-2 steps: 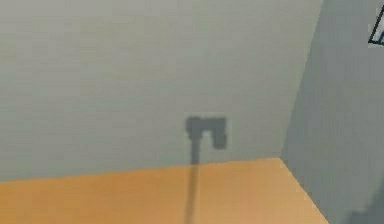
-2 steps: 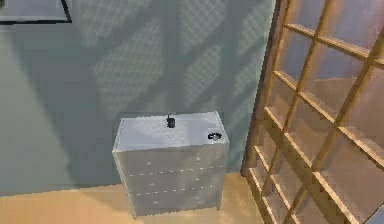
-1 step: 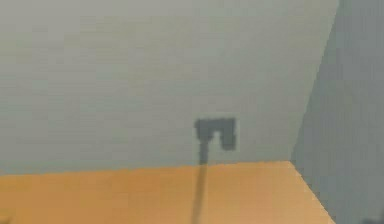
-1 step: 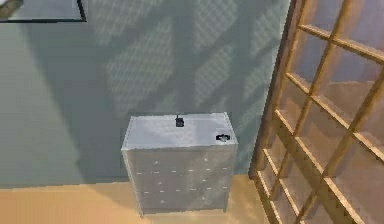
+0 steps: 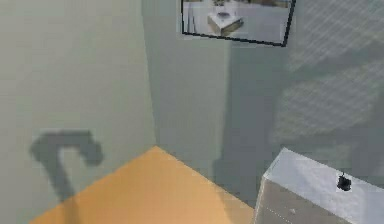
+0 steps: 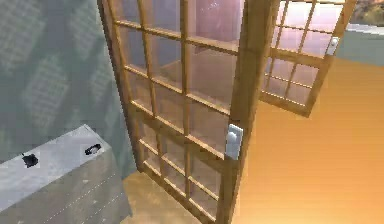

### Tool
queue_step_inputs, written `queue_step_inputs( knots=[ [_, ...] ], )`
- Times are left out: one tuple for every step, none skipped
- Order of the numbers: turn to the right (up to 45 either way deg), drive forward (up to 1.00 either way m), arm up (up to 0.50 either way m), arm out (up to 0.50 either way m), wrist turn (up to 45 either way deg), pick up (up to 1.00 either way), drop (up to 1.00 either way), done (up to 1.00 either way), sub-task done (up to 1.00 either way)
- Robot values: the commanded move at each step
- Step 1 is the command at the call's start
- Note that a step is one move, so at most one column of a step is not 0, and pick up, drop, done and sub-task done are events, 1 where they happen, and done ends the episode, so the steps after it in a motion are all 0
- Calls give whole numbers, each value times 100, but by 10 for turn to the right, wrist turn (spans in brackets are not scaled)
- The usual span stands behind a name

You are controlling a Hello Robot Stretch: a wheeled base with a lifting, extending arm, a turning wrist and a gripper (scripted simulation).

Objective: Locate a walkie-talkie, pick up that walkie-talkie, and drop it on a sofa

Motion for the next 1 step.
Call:
queue_step_inputs(
  knots=[
    [450, 0, 0, 0, 0, 0, 0, 0, 0]
  ],
)
